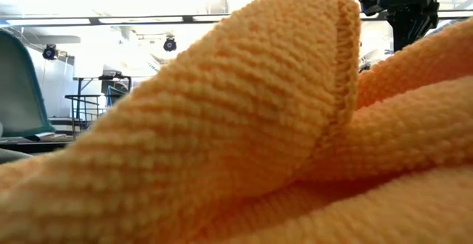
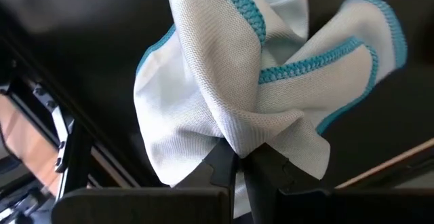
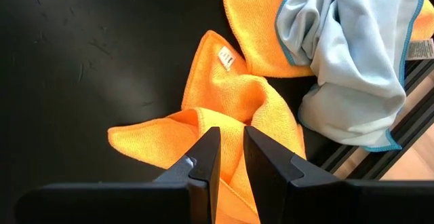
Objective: Sort microfiber towel by color & place in baskets
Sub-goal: Put the blue towel into the left black wire basket, then put the yellow towel into the right black wire basket
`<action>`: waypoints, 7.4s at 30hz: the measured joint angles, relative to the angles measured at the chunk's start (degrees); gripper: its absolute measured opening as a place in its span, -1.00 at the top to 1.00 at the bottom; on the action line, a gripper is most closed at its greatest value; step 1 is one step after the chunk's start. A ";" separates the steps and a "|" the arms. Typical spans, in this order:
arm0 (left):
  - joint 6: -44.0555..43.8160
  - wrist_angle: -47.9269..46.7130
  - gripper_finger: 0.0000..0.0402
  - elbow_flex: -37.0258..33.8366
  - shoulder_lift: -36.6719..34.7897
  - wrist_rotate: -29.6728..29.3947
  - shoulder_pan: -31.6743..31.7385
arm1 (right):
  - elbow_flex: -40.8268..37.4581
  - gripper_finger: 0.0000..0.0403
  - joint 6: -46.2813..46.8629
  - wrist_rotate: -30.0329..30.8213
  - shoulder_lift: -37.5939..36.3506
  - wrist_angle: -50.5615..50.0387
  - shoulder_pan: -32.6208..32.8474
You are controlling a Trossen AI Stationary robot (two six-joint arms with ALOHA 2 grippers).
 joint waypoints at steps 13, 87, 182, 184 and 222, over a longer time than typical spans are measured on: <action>0.85 0.00 0.98 8.65 0.00 -14.80 0.07 | 0.00 0.71 1.54 -0.02 0.00 0.02 -0.01; 75.46 0.01 0.98 31.10 -25.08 -66.89 54.77 | 0.00 0.71 8.64 0.50 -0.02 0.09 -0.01; 78.35 11.53 0.53 5.08 -44.35 -12.22 57.78 | 9.46 0.71 -4.82 13.16 -11.14 10.29 -0.02; 76.17 16.63 0.53 -0.20 -46.43 -12.18 55.56 | 9.46 0.71 -4.80 13.16 -11.47 10.29 -0.02; 57.77 53.56 0.53 -18.05 -31.78 -5.58 23.90 | 9.34 0.71 -5.08 9.03 -11.63 7.51 -0.02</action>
